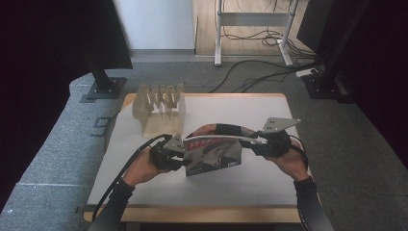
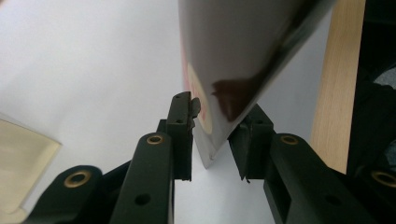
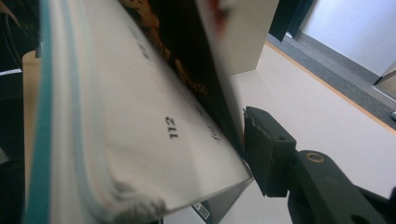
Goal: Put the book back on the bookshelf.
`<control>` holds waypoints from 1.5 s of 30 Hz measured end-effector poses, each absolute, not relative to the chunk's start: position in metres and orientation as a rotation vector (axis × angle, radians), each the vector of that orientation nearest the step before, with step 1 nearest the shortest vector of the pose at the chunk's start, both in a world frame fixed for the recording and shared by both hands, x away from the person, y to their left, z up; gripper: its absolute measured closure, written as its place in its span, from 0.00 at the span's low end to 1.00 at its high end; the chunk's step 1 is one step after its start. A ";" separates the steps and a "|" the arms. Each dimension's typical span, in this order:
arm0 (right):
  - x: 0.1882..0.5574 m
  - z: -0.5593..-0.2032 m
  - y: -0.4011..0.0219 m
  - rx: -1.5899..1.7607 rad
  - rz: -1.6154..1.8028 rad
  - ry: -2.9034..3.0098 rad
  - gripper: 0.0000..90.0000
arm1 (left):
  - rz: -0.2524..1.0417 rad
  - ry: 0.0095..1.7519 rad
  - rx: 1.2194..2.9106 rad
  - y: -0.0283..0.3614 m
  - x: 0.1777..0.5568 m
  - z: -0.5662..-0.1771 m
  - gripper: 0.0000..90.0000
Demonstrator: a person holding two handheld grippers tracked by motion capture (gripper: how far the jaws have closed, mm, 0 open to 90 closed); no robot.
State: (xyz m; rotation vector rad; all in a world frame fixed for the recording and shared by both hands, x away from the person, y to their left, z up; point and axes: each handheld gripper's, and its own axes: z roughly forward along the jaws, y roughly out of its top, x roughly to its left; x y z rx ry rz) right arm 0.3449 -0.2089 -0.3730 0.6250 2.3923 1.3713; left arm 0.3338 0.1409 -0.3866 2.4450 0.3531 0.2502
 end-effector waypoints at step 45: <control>0.347 -0.428 -0.220 0.780 1.202 2.404 0.28 | 0.285 0.447 2.341 0.163 0.351 -0.310 0.96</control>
